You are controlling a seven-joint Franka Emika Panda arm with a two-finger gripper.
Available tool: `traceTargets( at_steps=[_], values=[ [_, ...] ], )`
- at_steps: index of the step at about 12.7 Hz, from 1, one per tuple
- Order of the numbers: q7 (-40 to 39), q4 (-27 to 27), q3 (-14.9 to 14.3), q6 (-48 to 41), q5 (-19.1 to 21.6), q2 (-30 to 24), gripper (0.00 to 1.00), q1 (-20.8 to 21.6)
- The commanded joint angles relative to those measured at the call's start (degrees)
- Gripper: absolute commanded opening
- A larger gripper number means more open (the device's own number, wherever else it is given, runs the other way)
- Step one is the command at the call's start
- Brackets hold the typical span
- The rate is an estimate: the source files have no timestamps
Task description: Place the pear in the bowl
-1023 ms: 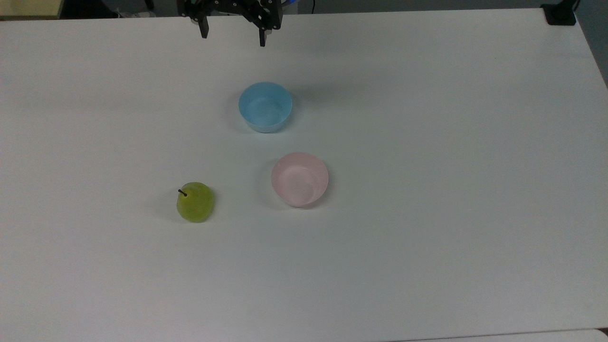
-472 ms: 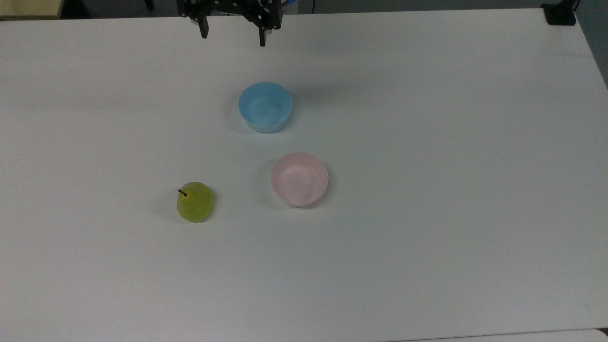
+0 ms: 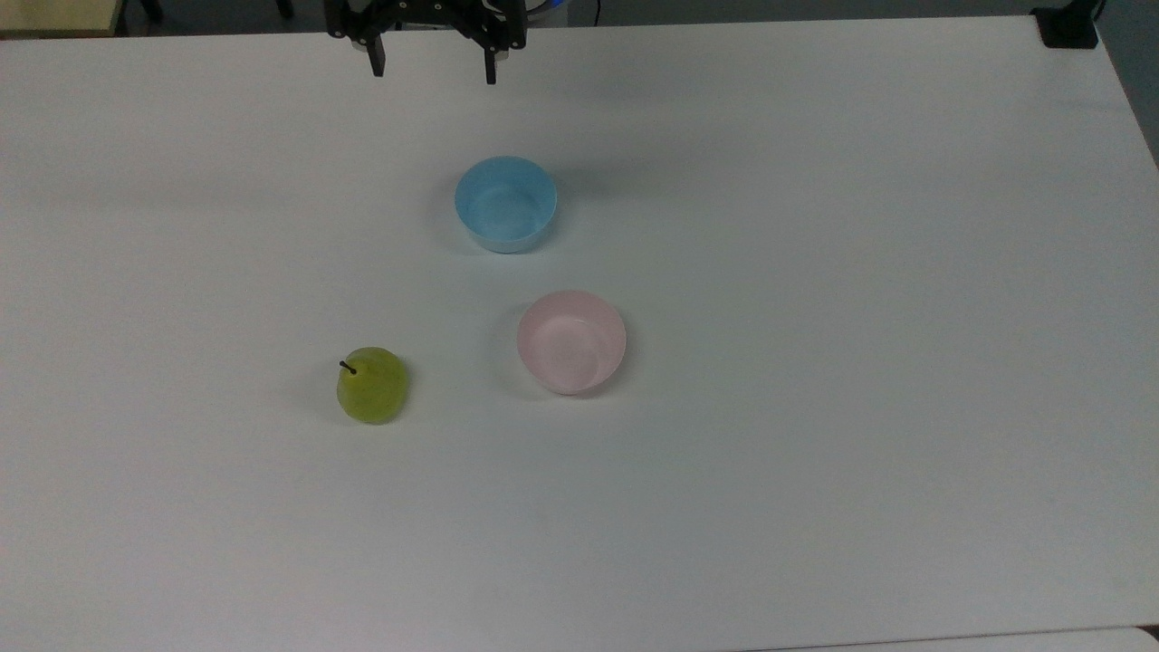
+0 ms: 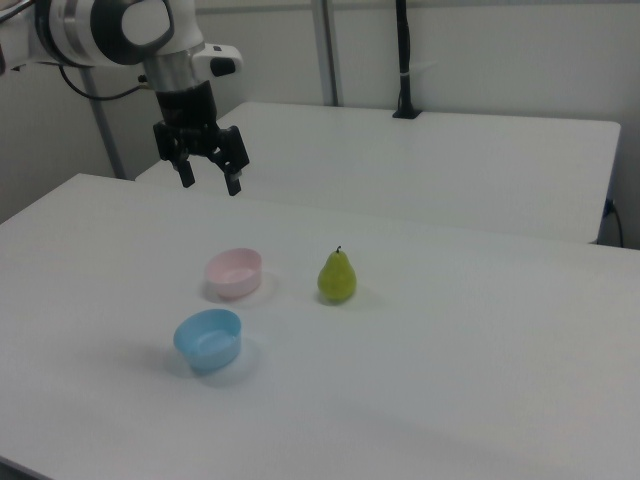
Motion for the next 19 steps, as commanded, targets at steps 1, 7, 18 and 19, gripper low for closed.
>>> traceTargets(
  at_steps=[1,7,18,19],
  values=[
    [-6.21,-1.53,-0.3,3.65,0.88,-0.46,1.0,-2.74],
    [-8.16,-1.35,-0.3,12.52,0.88,5.5,1.0,-5.91],
    [-7.89,-1.26,-0.21,31.76,-0.09,20.8,1.0,-6.53],
    [-7.98,-1.26,-0.21,33.87,-0.18,22.2,1.0,-6.61]
  ],
)
